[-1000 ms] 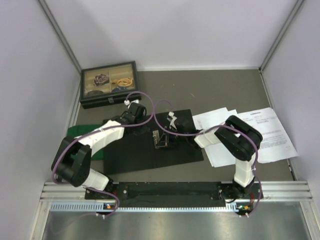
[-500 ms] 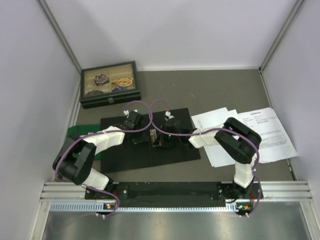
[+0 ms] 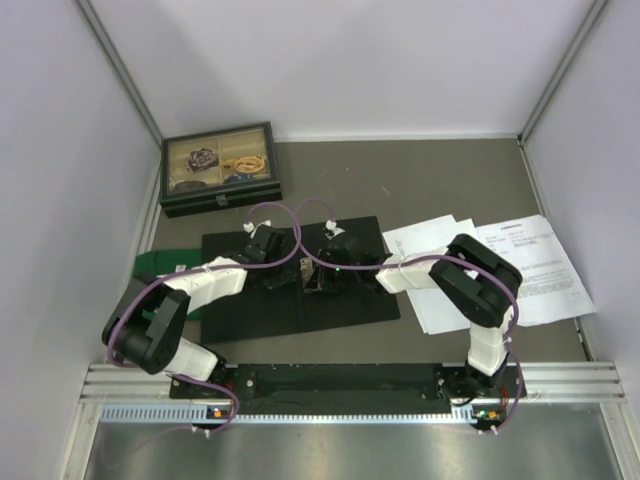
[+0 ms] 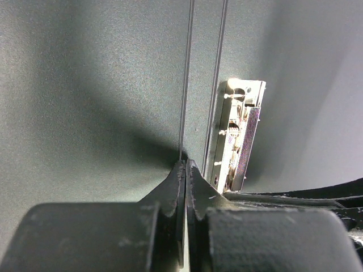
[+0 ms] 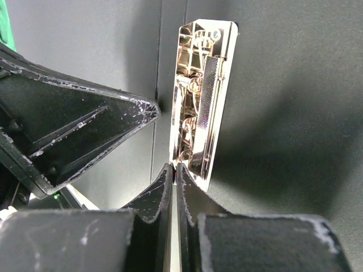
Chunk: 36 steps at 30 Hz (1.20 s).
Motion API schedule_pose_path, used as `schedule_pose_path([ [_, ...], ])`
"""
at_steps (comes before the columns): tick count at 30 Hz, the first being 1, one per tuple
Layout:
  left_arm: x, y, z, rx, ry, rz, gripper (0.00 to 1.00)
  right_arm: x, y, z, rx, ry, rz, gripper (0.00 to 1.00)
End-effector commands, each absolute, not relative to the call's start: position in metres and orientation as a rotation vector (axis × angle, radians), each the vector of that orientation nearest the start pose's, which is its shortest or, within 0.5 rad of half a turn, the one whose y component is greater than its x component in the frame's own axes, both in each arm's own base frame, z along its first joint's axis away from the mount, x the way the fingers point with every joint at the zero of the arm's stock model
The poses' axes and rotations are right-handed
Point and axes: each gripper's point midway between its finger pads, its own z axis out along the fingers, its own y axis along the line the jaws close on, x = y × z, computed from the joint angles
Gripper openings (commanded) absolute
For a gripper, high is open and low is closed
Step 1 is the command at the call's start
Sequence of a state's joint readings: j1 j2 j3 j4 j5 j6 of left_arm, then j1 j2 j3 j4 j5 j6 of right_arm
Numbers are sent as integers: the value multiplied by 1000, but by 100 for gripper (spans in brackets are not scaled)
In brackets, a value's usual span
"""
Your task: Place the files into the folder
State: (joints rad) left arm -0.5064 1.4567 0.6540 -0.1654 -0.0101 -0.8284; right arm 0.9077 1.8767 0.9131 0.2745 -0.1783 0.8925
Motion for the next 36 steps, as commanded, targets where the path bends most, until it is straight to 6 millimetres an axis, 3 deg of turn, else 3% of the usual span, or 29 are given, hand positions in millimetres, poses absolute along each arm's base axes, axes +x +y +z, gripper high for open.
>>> schedule_pose_path([
  [1, 215, -162, -24, -405, 2806, -375, 0, 207, 396, 7, -240, 2638, 1069, 0],
  [4, 212, -162, -27, -402, 2814, -380, 0, 207, 389, -3, -226, 2664, 1013, 0],
  [7, 210, -161, -29, -403, 2823, -372, 0, 203, 362, -40, -209, 2787, 774, 0],
  [10, 209, -158, -31, -398, 2826, -352, 0, 197, 319, -82, -154, 2886, 434, 0],
  [11, 208, -156, -31, -398, 2827, -338, 0, 188, 301, -92, -145, 2930, 324, 0],
  [12, 208, -155, -31, -396, 2828, -325, 0, 192, 288, -97, -110, 2907, 225, 0],
  [14, 206, -152, -32, -394, 2833, -309, 0, 187, 279, -104, -108, 2923, 177, 0],
  [16, 206, -151, -32, -392, 2835, -304, 0, 190, 289, -96, -157, 2902, 226, 0],
  [19, 205, -151, -32, -390, 2837, -302, 0, 202, 340, -51, -255, 2807, 557, 0],
  [20, 204, -151, -32, -386, 2845, -298, 0, 209, 358, -27, -260, 2758, 669, 0],
  [21, 204, -150, -31, -386, 2842, -297, 0, 204, 373, -12, -286, 2752, 800, 0],
  [24, 204, -151, -30, -388, 2838, -304, 0, 212, 385, 6, -292, 2738, 834, 0],
  [26, 203, -151, -30, -388, 2841, -304, 0, 213, 377, -1, -295, 2779, 745, 0],
  [31, 205, -151, -29, -379, 2836, -303, 0, 202, 338, -49, -250, 2897, 477, 0],
  [36, 200, -149, -32, -372, 2853, -291, 0, 195, 264, -93, -233, 2931, -117, 0],
])
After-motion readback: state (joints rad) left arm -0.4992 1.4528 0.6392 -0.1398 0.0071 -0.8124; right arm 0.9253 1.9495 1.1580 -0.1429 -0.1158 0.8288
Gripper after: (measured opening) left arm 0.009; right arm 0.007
